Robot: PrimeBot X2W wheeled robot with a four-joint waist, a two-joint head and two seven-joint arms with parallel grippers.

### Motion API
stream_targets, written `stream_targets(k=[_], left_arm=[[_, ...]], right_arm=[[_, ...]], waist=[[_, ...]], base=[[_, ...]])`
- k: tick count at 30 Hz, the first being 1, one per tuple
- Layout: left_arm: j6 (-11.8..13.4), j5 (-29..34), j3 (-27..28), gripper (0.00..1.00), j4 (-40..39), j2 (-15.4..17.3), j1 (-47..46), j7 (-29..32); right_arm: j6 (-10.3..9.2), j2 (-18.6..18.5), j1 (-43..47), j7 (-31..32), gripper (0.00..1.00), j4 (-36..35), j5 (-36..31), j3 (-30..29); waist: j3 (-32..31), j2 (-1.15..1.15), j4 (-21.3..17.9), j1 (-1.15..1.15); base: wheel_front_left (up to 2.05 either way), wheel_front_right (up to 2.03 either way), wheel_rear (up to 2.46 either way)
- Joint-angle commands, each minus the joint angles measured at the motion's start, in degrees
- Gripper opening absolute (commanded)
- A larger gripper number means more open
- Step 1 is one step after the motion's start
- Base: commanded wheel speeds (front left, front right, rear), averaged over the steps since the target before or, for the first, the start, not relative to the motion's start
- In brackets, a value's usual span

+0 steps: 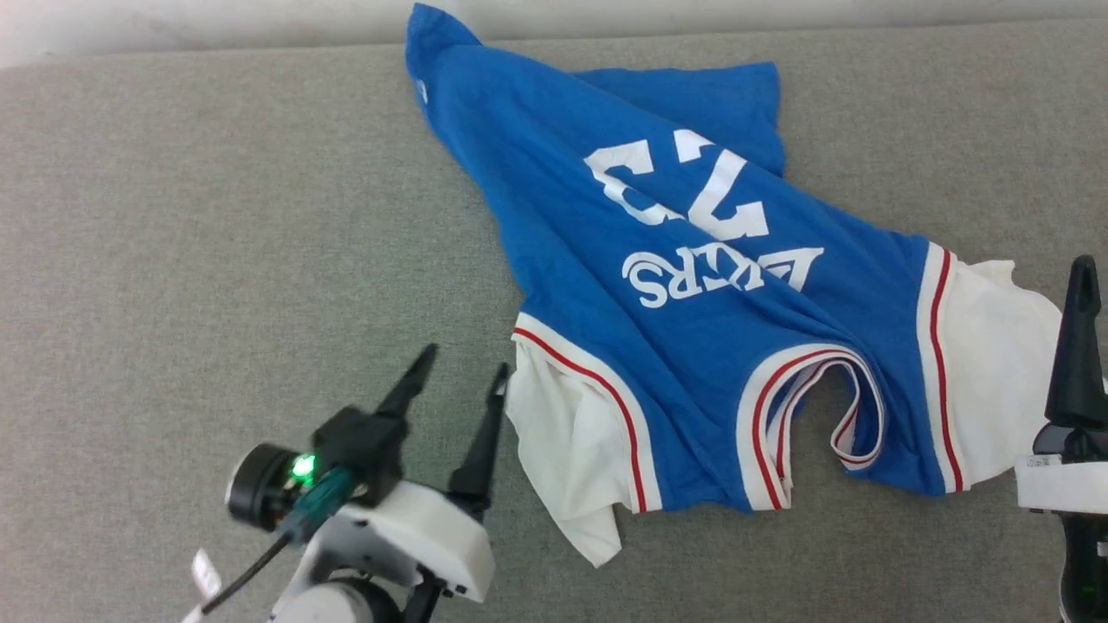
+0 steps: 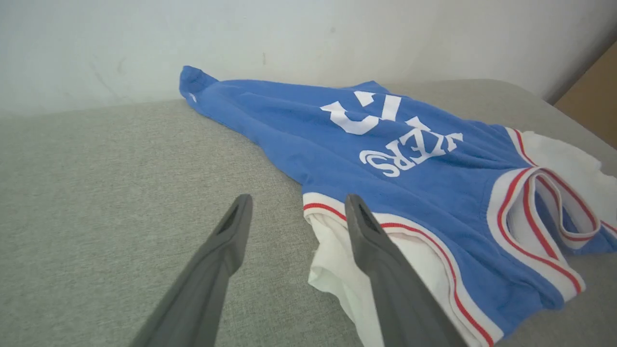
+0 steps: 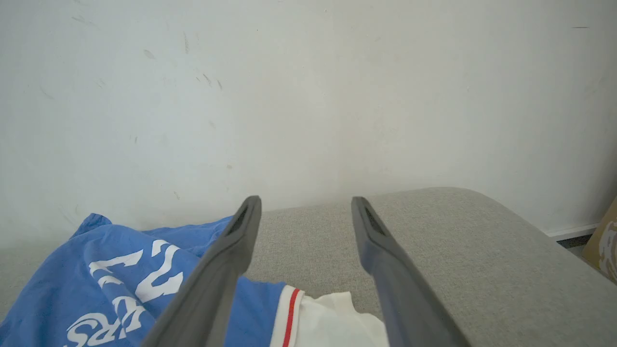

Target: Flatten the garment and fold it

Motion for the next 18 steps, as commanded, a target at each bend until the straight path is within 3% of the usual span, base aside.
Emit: stream_targets(k=[1, 6, 14, 16, 18], left_arm=[[-0.7, 0.5, -0.8, 1.00, 0.2, 0.4, -1.5, 1.8], [-1.5, 1.2, -3.5, 1.00, 1.2, 2.3, -4.3, 12.5], [1.1, 0.5, -3.2, 1.00, 0.2, 2.8, -3.6, 19.3], [1.3, -0.4, -3.0, 0.00, 0.2, 2.3, -3.1, 19.3], [1.6, -0.8, -2.8, 0.00, 0.3, 2.1, -2.6, 18.8]], right_arm=[[-0.10, 0.1, -0.6, 0.0, 1.00, -0.2, 0.0, 0.3], [-0.10, 0.1, -1.0, -0.9, 1.00, 1.2, 1.5, 1.1], [-0.10, 0.1, -1.6, -3.2, 1.00, 4.1, 3.2, 1.6], [-0.10, 0.1, -1.8, -3.6, 1.00, 4.6, 3.4, 1.8], [-0.10, 0.1, -1.9, -3.9, 1.00, 5.1, 3.5, 1.8]], waist=[[0.6, 0.00, -0.6, 0.00], [2.3, 0.00, -2.9, 0.00], [4.5, 0.00, -6.3, 0.00], [4.7, 0.00, -6.8, 0.00], [4.6, 0.00, -7.0, 0.00]], base=[[0.00, 0.00, 0.00], [0.00, 0.00, 0.00], [0.00, 0.00, 0.00], [0.00, 0.00, 0.00], [0.00, 0.00, 0.00]])
